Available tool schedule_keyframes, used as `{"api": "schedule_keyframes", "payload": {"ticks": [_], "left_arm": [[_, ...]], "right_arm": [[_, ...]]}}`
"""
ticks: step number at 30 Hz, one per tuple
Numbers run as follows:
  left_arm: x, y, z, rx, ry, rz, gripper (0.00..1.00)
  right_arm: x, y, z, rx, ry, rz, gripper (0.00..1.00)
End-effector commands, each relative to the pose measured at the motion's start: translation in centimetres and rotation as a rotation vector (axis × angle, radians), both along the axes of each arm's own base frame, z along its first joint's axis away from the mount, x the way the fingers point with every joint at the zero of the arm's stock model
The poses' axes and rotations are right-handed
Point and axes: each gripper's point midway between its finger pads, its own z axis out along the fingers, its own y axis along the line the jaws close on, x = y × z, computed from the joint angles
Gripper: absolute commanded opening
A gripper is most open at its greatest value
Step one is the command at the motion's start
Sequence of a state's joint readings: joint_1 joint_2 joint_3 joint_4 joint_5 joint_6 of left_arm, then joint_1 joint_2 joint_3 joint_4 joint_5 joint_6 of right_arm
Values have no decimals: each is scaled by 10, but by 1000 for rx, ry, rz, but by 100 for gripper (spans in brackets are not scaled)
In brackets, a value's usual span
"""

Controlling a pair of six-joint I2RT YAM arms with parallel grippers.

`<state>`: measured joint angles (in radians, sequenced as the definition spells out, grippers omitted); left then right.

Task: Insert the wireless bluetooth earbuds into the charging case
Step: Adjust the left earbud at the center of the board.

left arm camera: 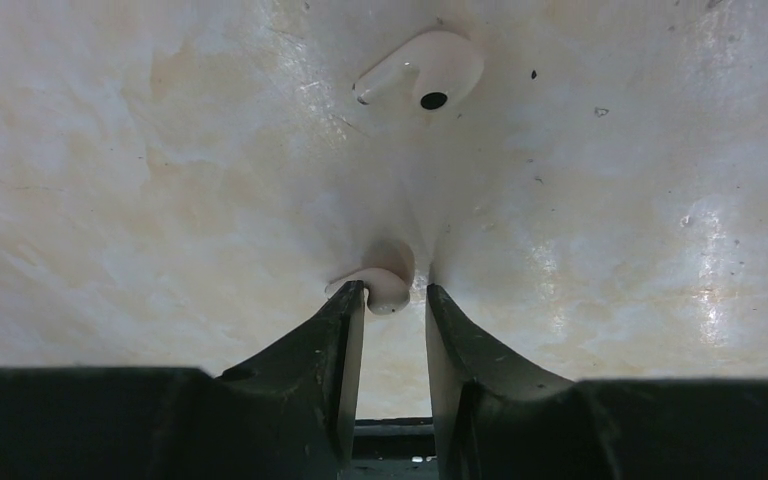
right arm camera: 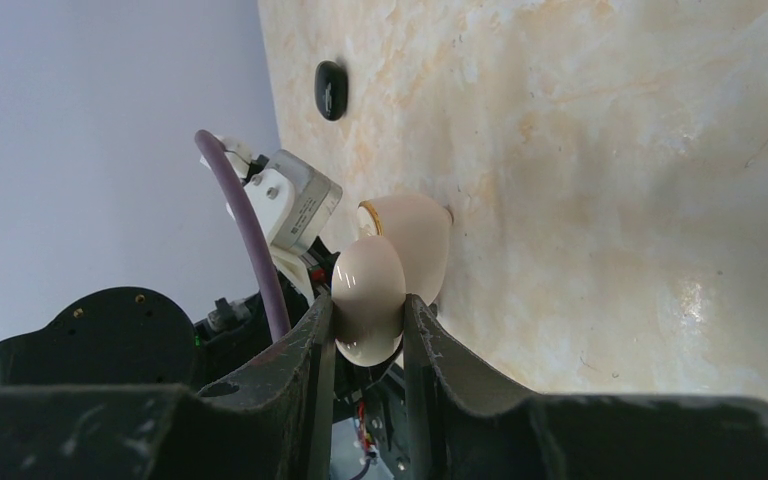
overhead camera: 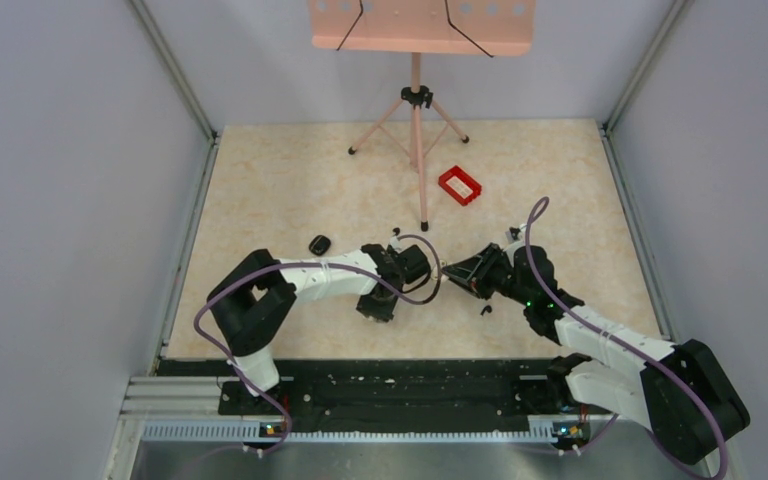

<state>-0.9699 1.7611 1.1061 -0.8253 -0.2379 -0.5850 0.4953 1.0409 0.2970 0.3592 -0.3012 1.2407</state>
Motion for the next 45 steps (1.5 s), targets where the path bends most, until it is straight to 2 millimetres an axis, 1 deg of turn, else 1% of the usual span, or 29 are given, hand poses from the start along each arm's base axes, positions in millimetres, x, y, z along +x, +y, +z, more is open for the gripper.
{"api": "schedule_keyframes", "payload": {"ticks": [1, 7, 11, 13, 18, 26, 29, 34, 37, 40, 45], "left_arm": [[9, -4, 9, 5, -45, 10, 34], [10, -2, 12, 23, -61, 9, 27], [10, 0, 13, 48, -68, 4, 31], [10, 1, 13, 54, -77, 5, 31], [9, 0, 12, 55, -80, 5, 28], [7, -3, 8, 77, -81, -16, 29], [8, 0, 7, 109, -92, -19, 29], [13, 5, 11, 157, -142, -16, 28], [15, 8, 14, 204, -178, -22, 33], [12, 5, 13, 224, -189, -49, 37], [7, 6, 12, 283, -216, -78, 38]], "right_arm": [[4, 7, 22, 40, -64, 17, 0], [4, 7, 22, 39, -64, 15, 0], [5, 8, 23, 40, -64, 17, 0], [5, 8, 24, 40, -67, 18, 0], [6, 9, 24, 43, -67, 22, 0], [5, 10, 25, 45, -67, 25, 0], [6, 10, 26, 45, -71, 25, 0], [6, 10, 25, 45, -70, 28, 0], [6, 11, 25, 45, -68, 29, 0], [6, 11, 24, 49, -69, 28, 0], [6, 11, 24, 49, -67, 31, 0]]}}
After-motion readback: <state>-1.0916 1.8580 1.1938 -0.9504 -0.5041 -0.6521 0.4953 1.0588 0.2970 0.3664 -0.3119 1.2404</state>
